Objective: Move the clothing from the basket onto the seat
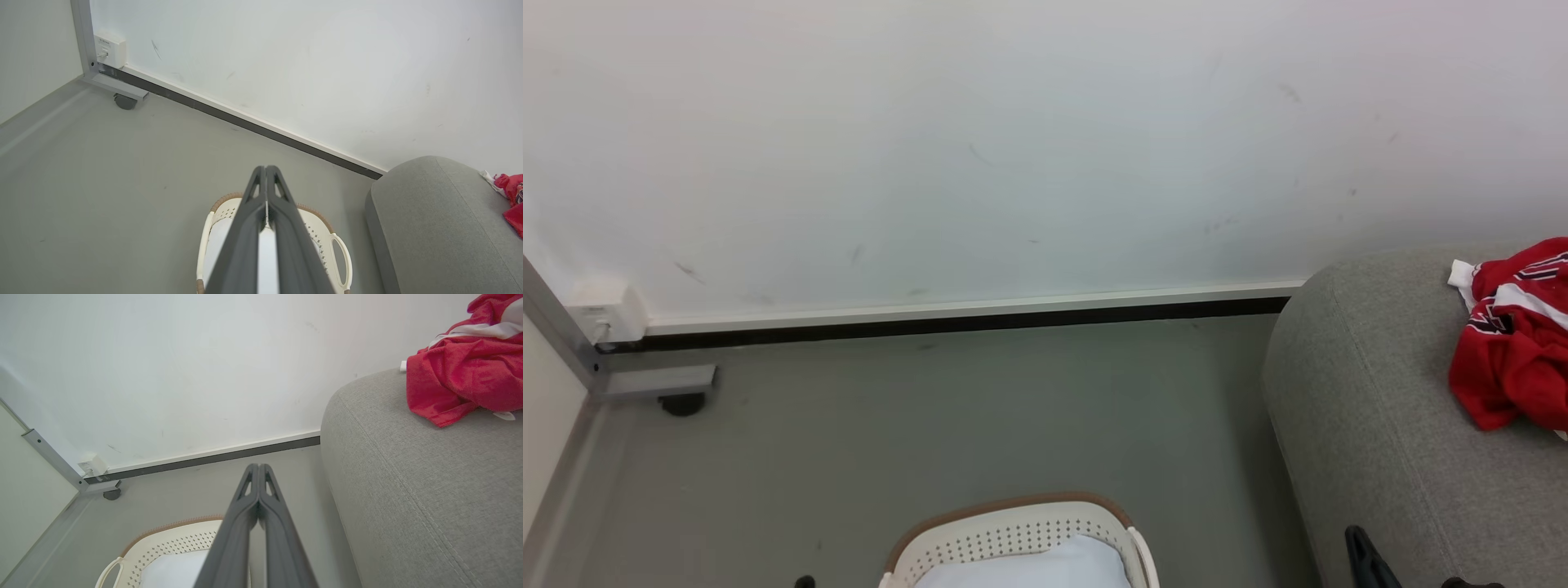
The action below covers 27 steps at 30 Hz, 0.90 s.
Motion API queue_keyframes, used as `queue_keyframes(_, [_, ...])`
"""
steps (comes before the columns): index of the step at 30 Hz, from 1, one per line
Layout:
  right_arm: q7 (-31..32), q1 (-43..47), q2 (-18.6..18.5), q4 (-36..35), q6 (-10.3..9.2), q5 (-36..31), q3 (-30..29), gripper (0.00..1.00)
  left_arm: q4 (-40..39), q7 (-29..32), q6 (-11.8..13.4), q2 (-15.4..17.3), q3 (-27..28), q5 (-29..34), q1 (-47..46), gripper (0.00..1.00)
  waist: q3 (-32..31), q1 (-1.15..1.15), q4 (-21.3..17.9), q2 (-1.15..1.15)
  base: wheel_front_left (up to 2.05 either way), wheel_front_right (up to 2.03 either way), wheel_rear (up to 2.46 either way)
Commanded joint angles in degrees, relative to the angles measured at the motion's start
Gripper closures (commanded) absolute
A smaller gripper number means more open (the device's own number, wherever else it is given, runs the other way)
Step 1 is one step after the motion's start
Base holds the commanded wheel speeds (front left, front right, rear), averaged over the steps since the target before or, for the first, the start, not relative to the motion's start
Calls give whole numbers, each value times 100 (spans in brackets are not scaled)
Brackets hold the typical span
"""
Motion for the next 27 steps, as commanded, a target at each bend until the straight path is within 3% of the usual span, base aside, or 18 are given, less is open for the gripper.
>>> queue_keyframes(1, [41,-157,-51,-118,-1,298,-58,100,-80,55,-42,14,66,-267,-183,100,5,0,8,0,0,0,0])
queue_keyframes(27, [551,-365,-128,-304,-4,2592,-345,100,-81,627,-235,-8,310,-2345,-598,100,76,0,135,0,0,0,0])
